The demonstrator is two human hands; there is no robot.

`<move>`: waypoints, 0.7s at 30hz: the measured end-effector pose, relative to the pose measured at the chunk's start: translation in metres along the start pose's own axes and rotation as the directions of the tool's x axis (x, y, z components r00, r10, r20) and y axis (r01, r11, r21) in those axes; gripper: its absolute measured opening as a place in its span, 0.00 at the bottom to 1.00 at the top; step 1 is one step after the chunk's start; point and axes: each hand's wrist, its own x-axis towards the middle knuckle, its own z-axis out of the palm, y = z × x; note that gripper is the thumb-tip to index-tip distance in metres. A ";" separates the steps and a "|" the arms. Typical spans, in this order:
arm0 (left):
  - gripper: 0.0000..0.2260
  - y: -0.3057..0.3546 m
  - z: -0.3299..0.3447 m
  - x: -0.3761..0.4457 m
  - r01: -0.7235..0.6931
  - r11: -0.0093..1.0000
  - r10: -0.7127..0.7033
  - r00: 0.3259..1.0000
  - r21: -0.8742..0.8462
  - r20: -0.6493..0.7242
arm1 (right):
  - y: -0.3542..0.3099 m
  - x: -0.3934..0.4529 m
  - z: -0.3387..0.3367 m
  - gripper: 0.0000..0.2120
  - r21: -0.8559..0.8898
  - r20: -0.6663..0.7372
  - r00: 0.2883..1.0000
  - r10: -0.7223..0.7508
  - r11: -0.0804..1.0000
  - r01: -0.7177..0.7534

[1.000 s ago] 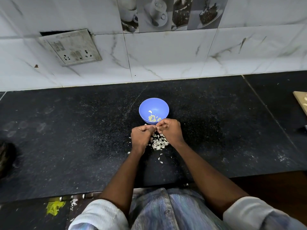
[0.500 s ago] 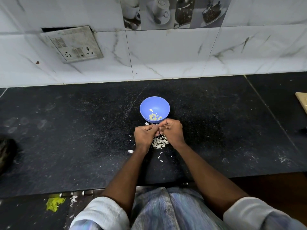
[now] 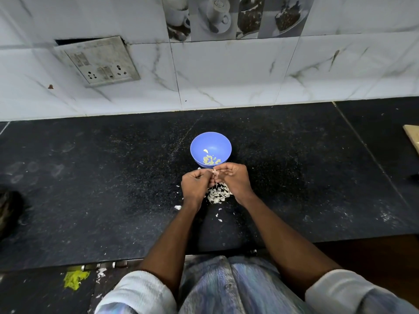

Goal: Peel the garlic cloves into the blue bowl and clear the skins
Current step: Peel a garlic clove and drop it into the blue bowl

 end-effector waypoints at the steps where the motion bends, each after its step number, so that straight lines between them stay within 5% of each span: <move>1: 0.07 -0.001 0.000 0.001 -0.002 1.000 0.002 1.000 0.006 -0.004 | 0.000 0.000 0.000 0.08 0.003 -0.001 1.000 0.008 1.000 -0.008; 12: 0.06 -0.008 -0.008 0.003 -0.070 0.971 0.068 0.998 0.229 0.015 | -0.001 0.001 -0.002 0.08 0.121 0.037 0.987 0.153 0.980 -0.157; 21: 0.07 -0.005 -0.014 0.006 -0.238 0.920 0.231 0.971 0.311 0.061 | 0.002 0.001 -0.006 0.09 0.031 0.051 0.988 0.147 0.988 -0.149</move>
